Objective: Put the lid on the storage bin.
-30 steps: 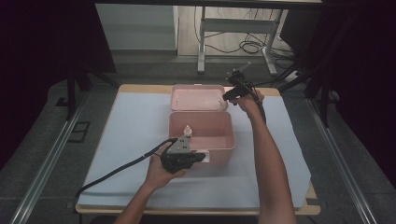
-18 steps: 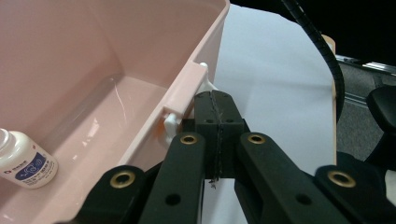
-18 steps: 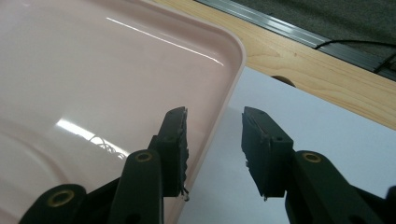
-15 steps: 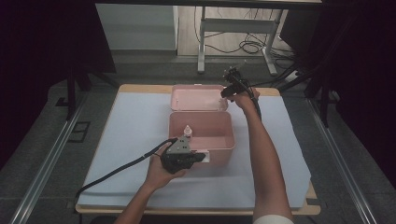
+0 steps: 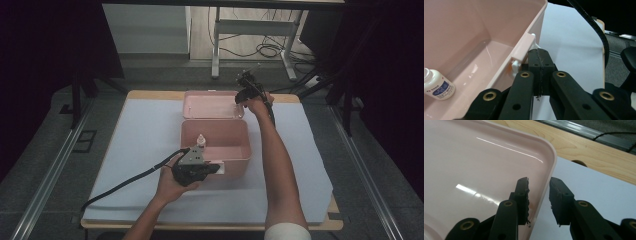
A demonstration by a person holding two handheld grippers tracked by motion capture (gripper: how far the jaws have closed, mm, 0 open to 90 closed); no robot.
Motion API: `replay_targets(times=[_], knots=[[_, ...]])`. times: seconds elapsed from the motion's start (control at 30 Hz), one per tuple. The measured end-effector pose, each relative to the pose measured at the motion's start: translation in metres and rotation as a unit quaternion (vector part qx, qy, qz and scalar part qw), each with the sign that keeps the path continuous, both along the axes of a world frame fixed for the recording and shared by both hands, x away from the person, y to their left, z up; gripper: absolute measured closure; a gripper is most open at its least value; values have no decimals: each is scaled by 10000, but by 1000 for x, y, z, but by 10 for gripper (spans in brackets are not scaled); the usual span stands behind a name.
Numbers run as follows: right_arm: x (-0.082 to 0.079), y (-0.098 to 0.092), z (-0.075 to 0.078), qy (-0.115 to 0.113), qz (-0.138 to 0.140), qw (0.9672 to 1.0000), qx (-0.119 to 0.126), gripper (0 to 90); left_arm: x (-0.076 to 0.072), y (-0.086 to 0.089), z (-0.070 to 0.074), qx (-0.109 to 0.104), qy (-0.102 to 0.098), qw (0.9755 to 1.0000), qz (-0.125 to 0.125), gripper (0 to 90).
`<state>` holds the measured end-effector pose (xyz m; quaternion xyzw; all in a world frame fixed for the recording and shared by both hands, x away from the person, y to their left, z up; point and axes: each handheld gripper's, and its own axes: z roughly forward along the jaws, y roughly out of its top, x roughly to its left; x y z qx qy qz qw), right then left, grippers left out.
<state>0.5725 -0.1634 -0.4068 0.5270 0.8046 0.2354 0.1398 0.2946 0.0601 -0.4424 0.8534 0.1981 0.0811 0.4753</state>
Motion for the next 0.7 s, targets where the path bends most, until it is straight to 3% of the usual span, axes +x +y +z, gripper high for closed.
replay_targets(times=[0.23, 0.4, 0.7], knots=[[3, 0, -6, 196, -137, 9997, 88, 745, 0, 0, 0, -3, 3, 10000, 21, 900], [3, -3, -3, 179, -249, 9993, 194, 801, 0, 0, 0, -5, 10, 10000, 18, 900], [-4, 1, 4, -154, -267, 9995, 94, 818, 0, 0, 0, -9, 21, 10000, 20, 900]])
